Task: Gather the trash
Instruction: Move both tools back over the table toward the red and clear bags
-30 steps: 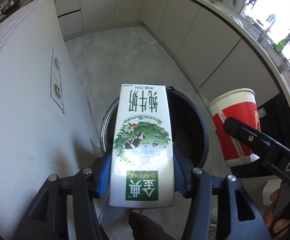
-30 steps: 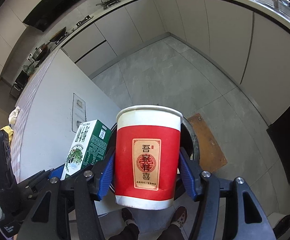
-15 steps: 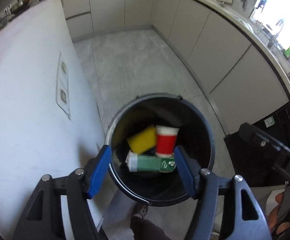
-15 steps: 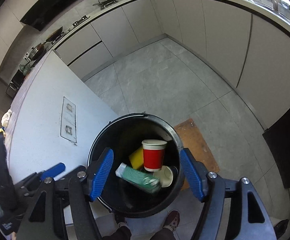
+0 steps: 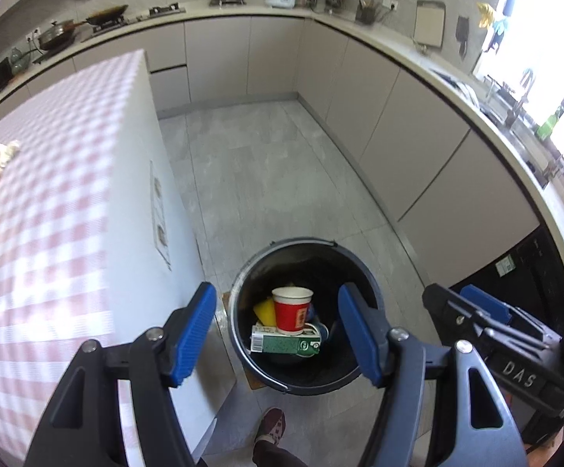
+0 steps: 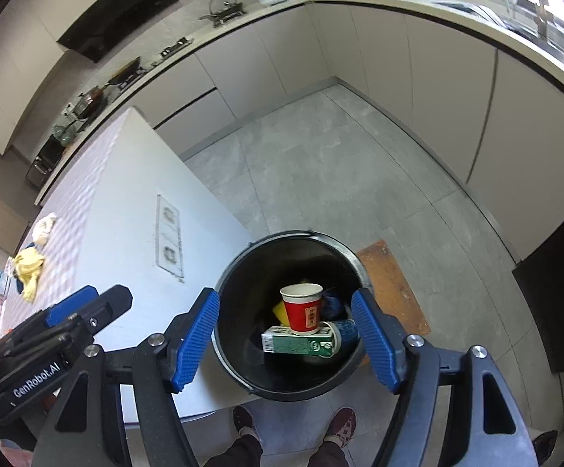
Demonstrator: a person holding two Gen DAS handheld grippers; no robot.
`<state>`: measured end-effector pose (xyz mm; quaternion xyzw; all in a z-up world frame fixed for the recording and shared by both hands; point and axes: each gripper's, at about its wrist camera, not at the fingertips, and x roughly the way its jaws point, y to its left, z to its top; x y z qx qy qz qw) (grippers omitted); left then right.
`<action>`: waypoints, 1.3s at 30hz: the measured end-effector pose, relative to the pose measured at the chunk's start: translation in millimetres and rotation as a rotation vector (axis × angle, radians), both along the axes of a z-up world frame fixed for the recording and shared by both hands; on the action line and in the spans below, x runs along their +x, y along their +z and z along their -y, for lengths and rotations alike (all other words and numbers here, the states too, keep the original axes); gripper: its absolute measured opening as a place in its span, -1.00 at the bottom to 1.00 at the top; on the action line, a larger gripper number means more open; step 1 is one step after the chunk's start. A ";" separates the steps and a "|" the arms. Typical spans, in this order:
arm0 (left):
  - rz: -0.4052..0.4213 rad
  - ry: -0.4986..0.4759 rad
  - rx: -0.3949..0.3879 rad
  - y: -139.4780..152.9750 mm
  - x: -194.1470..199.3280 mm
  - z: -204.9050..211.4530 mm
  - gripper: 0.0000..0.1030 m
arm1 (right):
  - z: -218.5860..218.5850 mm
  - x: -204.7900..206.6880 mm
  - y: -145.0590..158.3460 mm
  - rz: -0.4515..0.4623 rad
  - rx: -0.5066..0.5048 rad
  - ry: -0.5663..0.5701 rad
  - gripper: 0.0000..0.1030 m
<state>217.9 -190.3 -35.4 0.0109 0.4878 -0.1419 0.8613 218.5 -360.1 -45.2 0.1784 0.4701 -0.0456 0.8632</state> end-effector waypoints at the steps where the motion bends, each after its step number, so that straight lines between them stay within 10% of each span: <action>1: 0.009 0.006 0.000 0.7 0.3 -3.9 0.30 | -4.8 -1.4 4.2 0.009 -0.002 0.008 0.43; 39: 0.142 0.240 0.006 41.0 -21.8 -294.5 0.44 | -311.4 13.1 72.1 0.197 -0.056 0.195 0.65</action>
